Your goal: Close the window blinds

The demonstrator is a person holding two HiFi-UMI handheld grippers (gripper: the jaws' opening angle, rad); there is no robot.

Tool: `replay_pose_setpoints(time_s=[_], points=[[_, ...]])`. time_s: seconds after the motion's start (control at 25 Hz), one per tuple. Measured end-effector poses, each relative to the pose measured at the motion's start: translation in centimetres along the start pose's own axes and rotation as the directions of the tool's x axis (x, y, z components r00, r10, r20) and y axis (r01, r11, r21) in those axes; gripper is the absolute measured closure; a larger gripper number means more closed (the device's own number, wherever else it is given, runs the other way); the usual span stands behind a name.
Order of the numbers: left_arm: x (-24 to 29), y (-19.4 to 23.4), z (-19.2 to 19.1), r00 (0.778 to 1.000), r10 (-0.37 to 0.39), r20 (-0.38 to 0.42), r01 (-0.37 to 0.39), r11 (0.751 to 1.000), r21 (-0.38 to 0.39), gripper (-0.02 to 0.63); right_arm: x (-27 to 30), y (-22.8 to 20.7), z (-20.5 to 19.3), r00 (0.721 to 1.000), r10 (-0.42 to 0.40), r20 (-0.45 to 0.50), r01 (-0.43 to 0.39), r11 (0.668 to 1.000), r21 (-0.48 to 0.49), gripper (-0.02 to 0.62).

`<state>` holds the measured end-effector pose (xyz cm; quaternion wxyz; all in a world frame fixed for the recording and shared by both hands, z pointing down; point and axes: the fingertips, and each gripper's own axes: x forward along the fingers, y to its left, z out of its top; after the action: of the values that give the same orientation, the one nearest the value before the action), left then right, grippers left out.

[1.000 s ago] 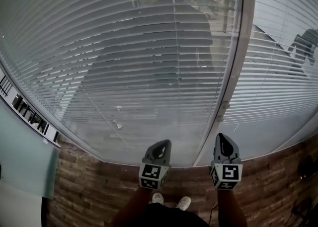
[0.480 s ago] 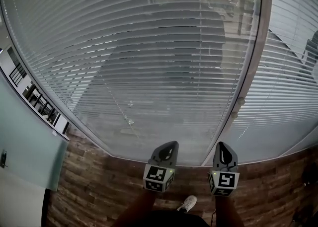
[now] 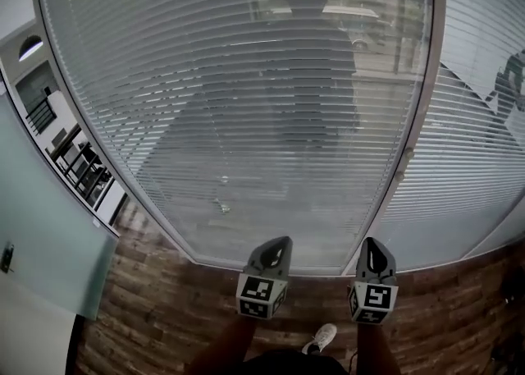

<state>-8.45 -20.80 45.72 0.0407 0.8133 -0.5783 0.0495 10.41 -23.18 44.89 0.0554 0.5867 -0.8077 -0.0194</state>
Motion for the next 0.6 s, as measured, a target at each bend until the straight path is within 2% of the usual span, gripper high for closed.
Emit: replay_pose_setpoints(time_s=[0.36, 0.6], points=[[-9.6, -0.2, 2.7, 1.000, -0.007, -0.007, 0.007, 1.000, -0.005, 0.614, -7.2, 5.4, 5.2, 1.000, 0.016, -0.003, -0.016, 1.000, -0.010, 0.592], [-14.1, -0.8, -0.7, 0.999, -0.018, -0.045, 0.018, 1.000, -0.017, 0.614, -11.6, 8.8, 2.9, 0.999, 0.013, -0.032, -0.014, 1.000, -0.024, 0.592]])
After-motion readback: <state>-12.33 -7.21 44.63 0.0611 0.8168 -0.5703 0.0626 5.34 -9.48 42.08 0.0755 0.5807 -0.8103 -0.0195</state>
